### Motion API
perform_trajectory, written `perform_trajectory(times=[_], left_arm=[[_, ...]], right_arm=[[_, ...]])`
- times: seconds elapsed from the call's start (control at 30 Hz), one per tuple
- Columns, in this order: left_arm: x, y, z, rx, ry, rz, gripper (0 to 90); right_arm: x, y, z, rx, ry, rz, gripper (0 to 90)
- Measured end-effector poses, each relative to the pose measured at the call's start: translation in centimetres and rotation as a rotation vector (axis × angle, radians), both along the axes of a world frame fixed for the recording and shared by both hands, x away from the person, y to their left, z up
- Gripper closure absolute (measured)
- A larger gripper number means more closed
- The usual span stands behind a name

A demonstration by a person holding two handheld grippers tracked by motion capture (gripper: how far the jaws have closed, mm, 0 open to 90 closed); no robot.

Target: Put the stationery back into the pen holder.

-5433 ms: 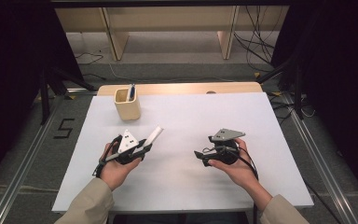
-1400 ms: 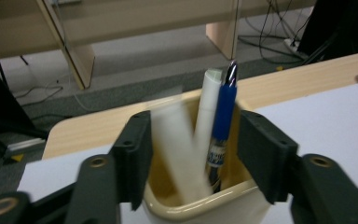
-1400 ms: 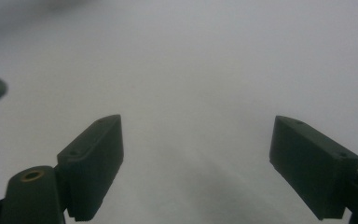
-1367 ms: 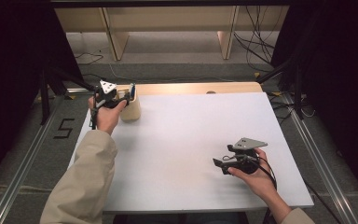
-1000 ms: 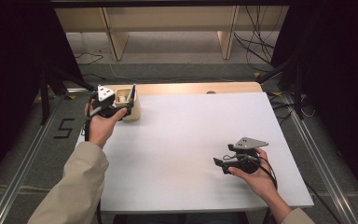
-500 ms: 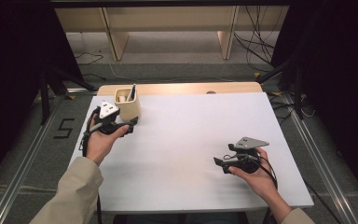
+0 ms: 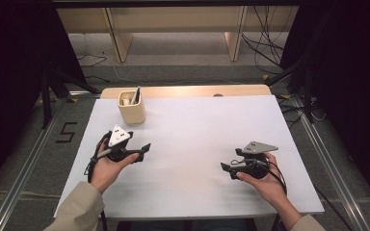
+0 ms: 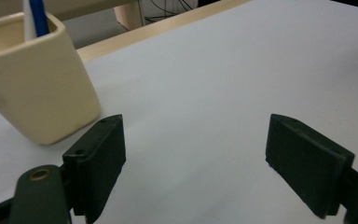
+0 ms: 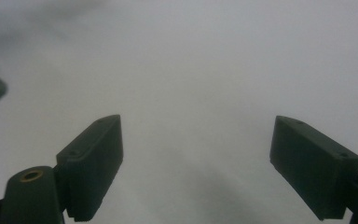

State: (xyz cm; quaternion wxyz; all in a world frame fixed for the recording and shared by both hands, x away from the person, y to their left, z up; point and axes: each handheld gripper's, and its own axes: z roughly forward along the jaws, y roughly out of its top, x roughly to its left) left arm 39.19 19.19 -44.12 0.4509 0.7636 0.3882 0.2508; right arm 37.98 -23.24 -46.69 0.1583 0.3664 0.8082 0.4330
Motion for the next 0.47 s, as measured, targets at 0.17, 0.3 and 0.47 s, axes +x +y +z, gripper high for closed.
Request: perform_trajectory(times=[0.17,0.3,0.47], left_arm=[[-1.7,-0.2,-1.5,-0.002,0.023,-0.039,18.8],[-2.6,-0.3,-2.3,0.011,0.031,-0.063,18.2],[-3.5,-1.4,-2.7,0.023,0.058,-0.11,17.0]], right_arm=[[0.0,0.1,0.0,0.001,0.002,0.003,17.8],[-0.1,0.1,0.0,0.001,0.001,0.003,17.8],[0.0,0.1,0.0,0.005,0.004,0.008,17.8]])
